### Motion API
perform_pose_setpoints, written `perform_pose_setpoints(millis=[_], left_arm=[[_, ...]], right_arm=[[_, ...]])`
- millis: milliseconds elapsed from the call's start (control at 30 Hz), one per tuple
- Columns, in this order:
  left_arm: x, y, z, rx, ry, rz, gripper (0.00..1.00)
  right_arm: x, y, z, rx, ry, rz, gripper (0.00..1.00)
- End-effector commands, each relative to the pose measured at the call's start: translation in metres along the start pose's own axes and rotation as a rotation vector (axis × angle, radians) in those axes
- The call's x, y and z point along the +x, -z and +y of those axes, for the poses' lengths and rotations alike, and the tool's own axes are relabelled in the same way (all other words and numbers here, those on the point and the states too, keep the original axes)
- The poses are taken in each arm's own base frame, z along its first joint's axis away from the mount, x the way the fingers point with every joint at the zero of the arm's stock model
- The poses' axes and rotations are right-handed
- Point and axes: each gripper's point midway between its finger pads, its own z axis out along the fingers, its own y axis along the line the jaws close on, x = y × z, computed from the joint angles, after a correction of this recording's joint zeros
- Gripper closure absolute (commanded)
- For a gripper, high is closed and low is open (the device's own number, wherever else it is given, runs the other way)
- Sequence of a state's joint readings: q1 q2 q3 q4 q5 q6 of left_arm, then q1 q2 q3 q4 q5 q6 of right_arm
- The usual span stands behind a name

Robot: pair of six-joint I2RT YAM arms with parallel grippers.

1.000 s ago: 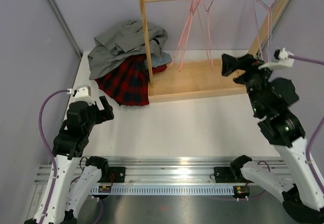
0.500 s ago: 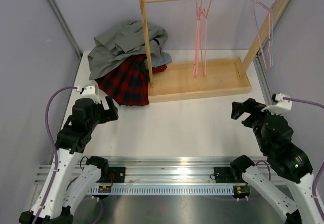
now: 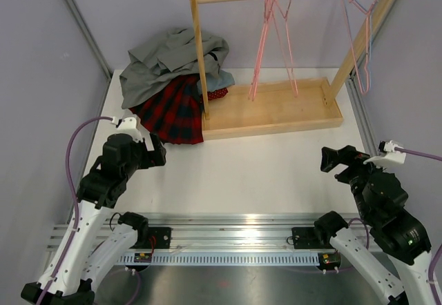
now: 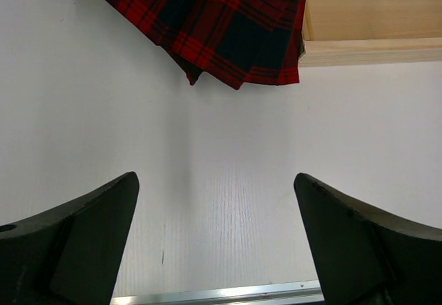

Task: Remove the skirt from the hanger

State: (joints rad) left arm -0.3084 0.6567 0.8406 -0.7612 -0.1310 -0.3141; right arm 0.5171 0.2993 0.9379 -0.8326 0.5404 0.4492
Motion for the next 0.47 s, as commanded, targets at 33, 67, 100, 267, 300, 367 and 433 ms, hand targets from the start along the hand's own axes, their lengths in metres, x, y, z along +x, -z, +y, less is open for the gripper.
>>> perform_pose_setpoints(millis=[33, 67, 100, 267, 300, 367, 433], left_arm=[[-0.009, 0.000, -0.010, 0.050, -0.004, -0.030, 0.01], [-0.009, 0.000, -0.011, 0.052, -0.005, -0.031, 0.01], [-0.008, 0.000, -0.010, 0.051, -0.005, -0.028, 0.01], [-0.009, 0.000, -0.011, 0.053, -0.005, -0.030, 0.01], [-0.009, 0.000, -0.011, 0.051, -0.005, -0.031, 0.01], [-0.009, 0.000, -0.011, 0.051, -0.006, -0.031, 0.01], [-0.009, 0.000, -0.010, 0.046, -0.006, -0.031, 0.01]], right_arm=[[0.001, -0.004, 0.016, -0.061, 0.008, 0.021, 0.01], [0.001, -0.004, 0.016, -0.064, 0.008, 0.021, 0.00], [0.000, -0.004, 0.017, -0.069, 0.007, 0.019, 0.01], [-0.002, 0.000, 0.019, -0.094, -0.001, 0.005, 0.01], [-0.005, 0.001, 0.019, -0.098, -0.007, -0.007, 0.01], [-0.001, 0.000, 0.023, -0.127, 0.016, 0.002, 0.00], [-0.002, 0.003, 0.029, -0.159, 0.035, 0.015, 0.01]])
